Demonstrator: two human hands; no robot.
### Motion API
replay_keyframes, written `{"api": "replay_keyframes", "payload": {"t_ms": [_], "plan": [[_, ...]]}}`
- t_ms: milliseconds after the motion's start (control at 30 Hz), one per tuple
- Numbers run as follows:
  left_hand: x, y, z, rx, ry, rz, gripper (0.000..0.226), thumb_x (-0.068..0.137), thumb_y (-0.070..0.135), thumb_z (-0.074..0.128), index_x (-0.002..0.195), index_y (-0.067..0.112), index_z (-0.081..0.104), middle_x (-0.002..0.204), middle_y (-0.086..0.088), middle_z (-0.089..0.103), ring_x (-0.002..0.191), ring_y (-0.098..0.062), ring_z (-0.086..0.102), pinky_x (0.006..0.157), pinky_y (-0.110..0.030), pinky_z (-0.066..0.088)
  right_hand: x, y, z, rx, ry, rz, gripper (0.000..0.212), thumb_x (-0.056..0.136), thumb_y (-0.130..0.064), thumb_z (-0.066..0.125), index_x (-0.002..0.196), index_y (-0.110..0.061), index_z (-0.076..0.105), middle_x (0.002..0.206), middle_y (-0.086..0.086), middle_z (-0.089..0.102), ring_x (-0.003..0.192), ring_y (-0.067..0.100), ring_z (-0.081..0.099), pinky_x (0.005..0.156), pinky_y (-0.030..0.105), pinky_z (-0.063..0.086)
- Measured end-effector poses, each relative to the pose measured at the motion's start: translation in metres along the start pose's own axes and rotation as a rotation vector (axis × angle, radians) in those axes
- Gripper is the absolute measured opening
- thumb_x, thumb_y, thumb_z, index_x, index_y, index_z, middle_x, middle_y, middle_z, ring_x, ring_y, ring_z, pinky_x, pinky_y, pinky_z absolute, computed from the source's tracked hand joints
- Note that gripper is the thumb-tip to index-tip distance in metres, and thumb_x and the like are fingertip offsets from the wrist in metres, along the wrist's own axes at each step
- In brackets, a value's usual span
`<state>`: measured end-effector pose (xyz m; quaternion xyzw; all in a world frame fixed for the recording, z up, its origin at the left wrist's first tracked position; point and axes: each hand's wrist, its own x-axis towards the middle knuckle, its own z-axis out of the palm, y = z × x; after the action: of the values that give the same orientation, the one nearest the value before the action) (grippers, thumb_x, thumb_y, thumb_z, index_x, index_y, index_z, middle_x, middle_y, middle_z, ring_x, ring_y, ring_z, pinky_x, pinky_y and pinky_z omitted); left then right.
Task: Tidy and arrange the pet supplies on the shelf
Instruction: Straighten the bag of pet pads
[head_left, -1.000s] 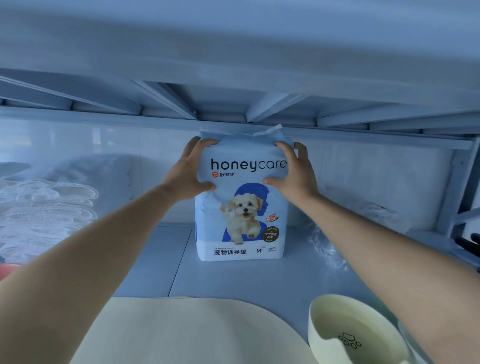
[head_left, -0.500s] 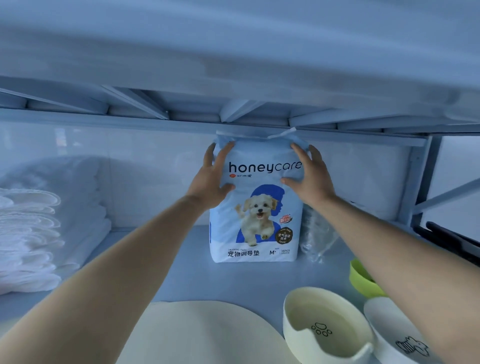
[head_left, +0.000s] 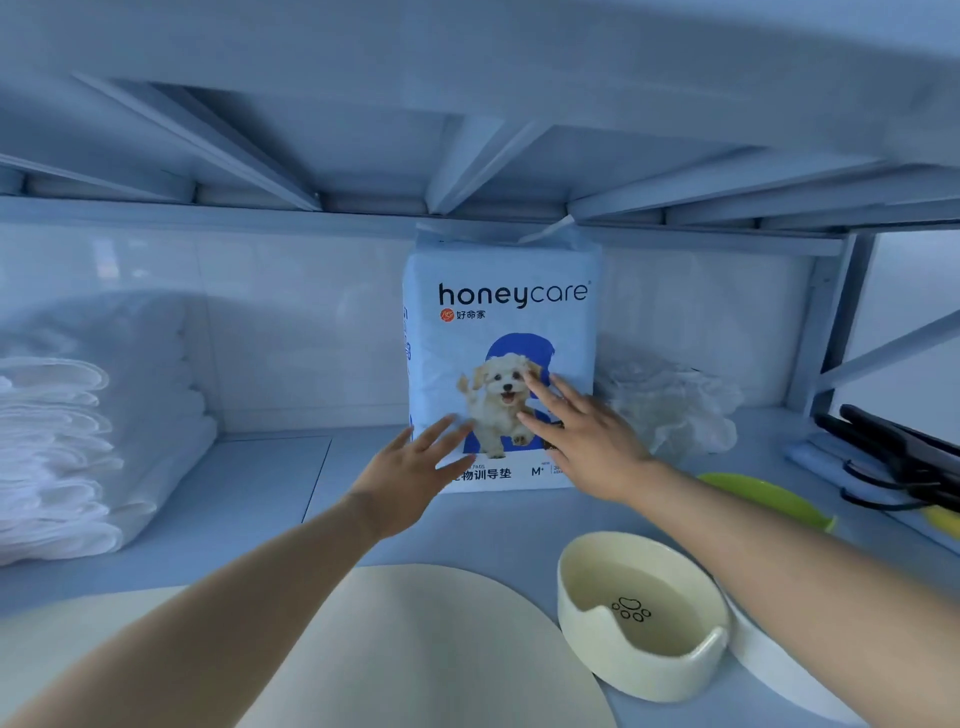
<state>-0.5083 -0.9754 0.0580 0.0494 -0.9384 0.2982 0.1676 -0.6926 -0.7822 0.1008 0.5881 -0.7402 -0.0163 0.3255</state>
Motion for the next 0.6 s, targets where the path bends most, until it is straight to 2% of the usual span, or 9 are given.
{"api": "replay_keyframes", "payload": {"t_ms": [67,167,300,467,600], "plan": [[0.002,0.007,0.004,-0.047,-0.069,-0.011,0.065,0.094,0.008,0.034,0.149,0.03,0.007,0.142,0.0,-0.038,0.141,-0.023,-0.022,0.117,-0.042,0.011,-0.003,-0.001,-0.001,-0.019,-0.009,-0.005,0.052,0.094,-0.022,0.046,0.144,-0.024,0.03,0.158,0.002,-0.006,0.145,0.026,0.008,0.106,0.041,0.035],[0.004,0.014,0.004,-0.065,-0.096,-0.06,0.071,0.091,0.004,0.033,0.149,0.029,-0.001,0.137,0.0,-0.045,0.131,-0.021,-0.037,0.117,-0.043,0.007,-0.01,-0.002,0.005,-0.019,-0.088,0.001,0.053,0.087,-0.01,0.047,0.138,-0.019,0.036,0.156,0.001,0.012,0.14,0.022,0.019,0.093,0.039,0.046],[0.009,0.018,0.0,-0.056,-0.138,-0.102,0.077,0.088,-0.001,0.036,0.148,0.032,0.0,0.138,0.002,-0.044,0.128,-0.022,-0.039,0.117,-0.042,0.007,-0.013,0.006,0.012,-0.01,-0.158,0.001,0.062,0.085,-0.007,0.045,0.143,-0.023,0.028,0.157,-0.002,0.001,0.141,0.017,0.01,0.096,0.036,0.042],[0.027,0.022,-0.004,-0.062,-0.191,-0.147,0.071,0.091,0.003,0.036,0.148,0.034,0.007,0.151,0.0,-0.031,0.141,-0.022,-0.024,0.117,-0.043,0.011,-0.005,0.018,0.015,-0.012,-0.283,0.015,0.074,0.081,-0.001,0.044,0.146,-0.026,0.019,0.156,-0.004,-0.017,0.143,0.016,-0.004,0.093,0.038,0.045],[0.038,0.016,-0.004,-0.029,-0.25,-0.213,0.068,0.092,0.007,0.036,0.147,0.037,0.008,0.153,0.001,-0.028,0.142,-0.019,-0.02,0.114,-0.043,0.019,0.008,0.021,0.018,-0.025,-0.33,0.001,0.075,0.081,-0.001,0.044,0.146,-0.028,0.018,0.155,-0.005,-0.021,0.144,0.015,-0.007,0.093,0.039,0.044]]}}
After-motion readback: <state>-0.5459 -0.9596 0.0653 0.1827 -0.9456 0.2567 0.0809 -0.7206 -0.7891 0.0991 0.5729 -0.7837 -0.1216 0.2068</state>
